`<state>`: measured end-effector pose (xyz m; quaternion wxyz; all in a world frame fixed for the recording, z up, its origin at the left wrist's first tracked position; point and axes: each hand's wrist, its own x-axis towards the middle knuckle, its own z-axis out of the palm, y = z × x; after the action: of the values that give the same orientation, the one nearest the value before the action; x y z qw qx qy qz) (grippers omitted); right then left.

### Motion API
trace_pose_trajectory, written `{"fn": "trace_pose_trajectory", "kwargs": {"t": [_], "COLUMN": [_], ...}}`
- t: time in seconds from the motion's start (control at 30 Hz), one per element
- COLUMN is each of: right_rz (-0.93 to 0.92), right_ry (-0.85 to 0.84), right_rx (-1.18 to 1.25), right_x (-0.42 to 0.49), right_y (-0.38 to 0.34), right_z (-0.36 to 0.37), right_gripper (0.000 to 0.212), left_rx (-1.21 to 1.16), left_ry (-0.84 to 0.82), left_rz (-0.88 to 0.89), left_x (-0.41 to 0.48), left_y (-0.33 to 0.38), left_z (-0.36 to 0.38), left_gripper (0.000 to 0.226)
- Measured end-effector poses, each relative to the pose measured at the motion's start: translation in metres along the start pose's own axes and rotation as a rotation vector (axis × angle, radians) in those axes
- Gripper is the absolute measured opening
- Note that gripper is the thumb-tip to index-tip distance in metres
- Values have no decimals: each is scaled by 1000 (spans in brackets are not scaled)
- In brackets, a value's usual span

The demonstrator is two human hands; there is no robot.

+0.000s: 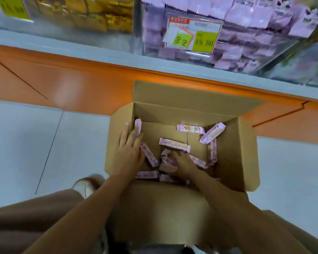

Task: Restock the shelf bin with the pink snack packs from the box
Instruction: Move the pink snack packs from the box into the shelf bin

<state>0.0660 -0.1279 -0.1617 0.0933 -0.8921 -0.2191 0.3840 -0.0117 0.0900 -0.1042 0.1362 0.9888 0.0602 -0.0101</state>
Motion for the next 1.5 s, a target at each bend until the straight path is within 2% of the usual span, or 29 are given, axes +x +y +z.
{"fn": "trace_pose_trajectory", "kwargs": {"t": [0.07,0.23,0.37,0.47,0.63,0.7,0.87,1.0,1.03,1.1,1.17,1.23,1.27,1.33,1.4,1.5], "right_rz": [-2,32,12,-4,52,79,80,100,75,21,9,35,46,30,11,12], "right_ry": [37,42,15,23,61,33,-46,-49,-12,57,119,159,159,144,127,109], "right_rx": [-18,-6,6,83,421,438,262,95,126,357,669,896,989,1140,1196,1205], "right_x": [4,6,-1,-4,-12,-13,-10,-4,-5,-7,-13,-20,-22,-26,-27,-26], "right_y": [1,5,7,7,12,18,18,17,17,17,13,8,6,6,8,8], "right_z": [1,-9,-13,-14,-25,-28,-24,-21,-23,-31,-46,-61,-66,-71,-70,-67], "right_gripper": [90,69,68,67,41,44,61,38,32,28,25,23,24,25,25,23], "left_rx": [-38,-14,63,93,116,97,81,85,85,53,-36,-209,-340,-706,-1071,-1280], "left_ry": [-10,6,11,19,71,91,105,97,93,85,70,-13,-102,-307,-422,-420], "left_rz": [-6,-5,5,32,59,72,111,133,134,150,191,165,86,-212,-463,-477], "left_x": [0,-2,-4,-5,-4,-1,5,0,0,4,12,18,20,25,30,33], "left_y": [0,-1,-1,-2,1,8,24,15,13,17,28,44,52,67,77,80], "left_z": [0,1,-1,-1,-2,-2,4,8,8,5,5,8,10,12,18,25], "left_gripper": [54,52,52,51,43,36,25,36,36,32,31,36,37,38,37,12]}}
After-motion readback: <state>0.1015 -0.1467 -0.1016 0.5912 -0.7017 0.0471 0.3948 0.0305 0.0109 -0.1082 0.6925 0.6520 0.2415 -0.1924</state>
